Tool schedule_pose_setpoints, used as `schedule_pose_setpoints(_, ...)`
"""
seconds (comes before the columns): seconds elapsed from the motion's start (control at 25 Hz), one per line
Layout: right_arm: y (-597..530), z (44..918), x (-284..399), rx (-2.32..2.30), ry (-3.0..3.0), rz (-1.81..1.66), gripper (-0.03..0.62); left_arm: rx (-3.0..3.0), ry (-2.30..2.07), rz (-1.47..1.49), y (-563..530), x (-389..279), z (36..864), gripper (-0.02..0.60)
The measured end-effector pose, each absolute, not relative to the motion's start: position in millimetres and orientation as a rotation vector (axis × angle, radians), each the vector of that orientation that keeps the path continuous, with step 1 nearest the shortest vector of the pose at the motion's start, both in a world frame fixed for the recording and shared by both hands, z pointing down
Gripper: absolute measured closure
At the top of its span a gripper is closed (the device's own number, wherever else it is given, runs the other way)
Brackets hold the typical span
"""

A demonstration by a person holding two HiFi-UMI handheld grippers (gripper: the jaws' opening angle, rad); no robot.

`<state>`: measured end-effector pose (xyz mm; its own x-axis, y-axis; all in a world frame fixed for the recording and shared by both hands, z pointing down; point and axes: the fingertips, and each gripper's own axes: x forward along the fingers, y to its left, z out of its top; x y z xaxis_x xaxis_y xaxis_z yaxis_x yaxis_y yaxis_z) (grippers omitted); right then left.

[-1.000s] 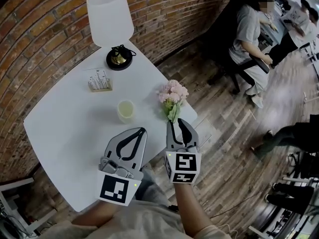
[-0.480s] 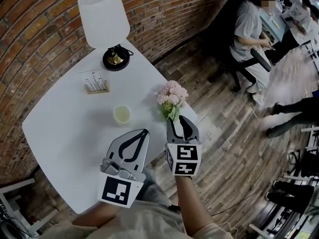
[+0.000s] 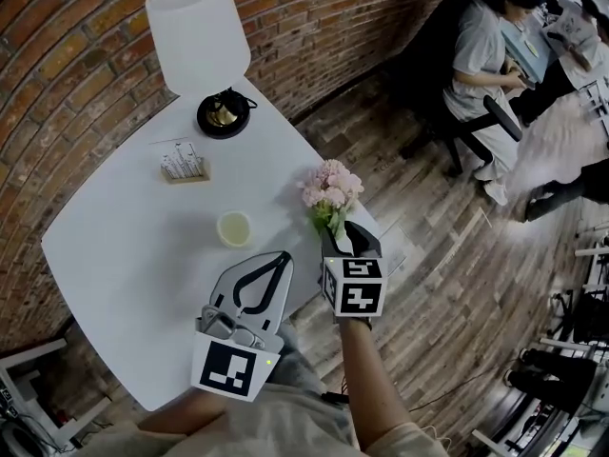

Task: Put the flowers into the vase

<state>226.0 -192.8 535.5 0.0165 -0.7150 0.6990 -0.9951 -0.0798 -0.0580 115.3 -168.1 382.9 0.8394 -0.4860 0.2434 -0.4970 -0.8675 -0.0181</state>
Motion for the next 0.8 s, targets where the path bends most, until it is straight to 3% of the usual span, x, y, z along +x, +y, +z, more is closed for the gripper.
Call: schedule_pose_setpoints(0.8,-199,606,234,1.589,-1.577,1.131,0.422,2.947,-0.784,0.337,-173,124,380,0.572)
